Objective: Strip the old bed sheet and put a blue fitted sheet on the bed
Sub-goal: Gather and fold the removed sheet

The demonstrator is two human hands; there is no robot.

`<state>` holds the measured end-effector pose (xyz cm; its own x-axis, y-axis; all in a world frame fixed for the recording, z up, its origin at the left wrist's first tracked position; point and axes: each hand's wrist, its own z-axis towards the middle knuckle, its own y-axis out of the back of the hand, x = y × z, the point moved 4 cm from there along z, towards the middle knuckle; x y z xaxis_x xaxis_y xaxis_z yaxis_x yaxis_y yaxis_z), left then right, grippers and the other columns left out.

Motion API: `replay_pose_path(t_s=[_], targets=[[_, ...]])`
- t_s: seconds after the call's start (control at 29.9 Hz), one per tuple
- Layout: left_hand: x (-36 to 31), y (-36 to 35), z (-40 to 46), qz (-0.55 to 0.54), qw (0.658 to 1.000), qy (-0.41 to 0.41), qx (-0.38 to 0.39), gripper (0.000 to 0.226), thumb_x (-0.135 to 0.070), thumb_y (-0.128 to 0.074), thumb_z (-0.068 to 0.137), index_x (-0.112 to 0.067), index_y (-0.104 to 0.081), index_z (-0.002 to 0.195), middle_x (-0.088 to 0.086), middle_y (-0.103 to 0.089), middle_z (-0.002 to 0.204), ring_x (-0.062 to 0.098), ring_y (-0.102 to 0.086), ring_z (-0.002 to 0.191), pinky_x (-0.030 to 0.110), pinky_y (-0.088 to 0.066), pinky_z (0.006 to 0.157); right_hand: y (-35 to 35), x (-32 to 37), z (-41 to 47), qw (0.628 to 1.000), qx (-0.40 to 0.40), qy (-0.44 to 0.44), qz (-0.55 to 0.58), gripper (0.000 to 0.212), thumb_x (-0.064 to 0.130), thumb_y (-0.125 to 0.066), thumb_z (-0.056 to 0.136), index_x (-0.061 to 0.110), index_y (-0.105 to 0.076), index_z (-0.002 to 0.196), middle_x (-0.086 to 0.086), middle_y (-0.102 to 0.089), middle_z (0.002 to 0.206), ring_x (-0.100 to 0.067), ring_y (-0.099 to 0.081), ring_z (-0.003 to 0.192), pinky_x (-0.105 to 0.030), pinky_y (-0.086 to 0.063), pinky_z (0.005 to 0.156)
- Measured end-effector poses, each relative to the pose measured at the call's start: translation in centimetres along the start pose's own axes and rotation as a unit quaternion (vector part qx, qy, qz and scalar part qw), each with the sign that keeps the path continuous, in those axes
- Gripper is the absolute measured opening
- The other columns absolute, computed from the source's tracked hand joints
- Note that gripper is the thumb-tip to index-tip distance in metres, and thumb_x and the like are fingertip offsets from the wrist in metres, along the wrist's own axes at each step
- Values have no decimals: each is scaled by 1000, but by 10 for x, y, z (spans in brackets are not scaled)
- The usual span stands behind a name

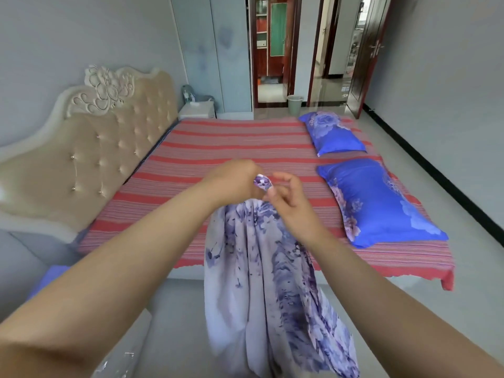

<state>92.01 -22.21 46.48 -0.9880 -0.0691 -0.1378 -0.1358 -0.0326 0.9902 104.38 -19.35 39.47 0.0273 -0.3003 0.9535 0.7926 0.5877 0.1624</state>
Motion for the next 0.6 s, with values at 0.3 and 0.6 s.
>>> replay_pose_path(t_s=[0.3, 0.6], targets=[[-13, 42, 5, -14, 969, -13, -244, 42, -51, -61, 84, -13, -67, 101, 9, -67, 82, 27, -57, 74, 32, -42, 60, 20, -96, -52, 954, -116, -110, -254, 69, 49, -62, 85, 21, -32, 140, 3, -53, 120, -23, -58, 105, -28, -41, 71], [28, 72, -1, -243, 890, 59, -382, 17, -29, -72, 82, -13, -69, 86, -1, -64, 76, 10, -54, 69, 25, -43, 65, 37, -150, -87, 971, -130, -151, -132, 42, 55, -42, 94, 33, -50, 130, 14, -59, 120, -12, -55, 114, -28, -43, 91]])
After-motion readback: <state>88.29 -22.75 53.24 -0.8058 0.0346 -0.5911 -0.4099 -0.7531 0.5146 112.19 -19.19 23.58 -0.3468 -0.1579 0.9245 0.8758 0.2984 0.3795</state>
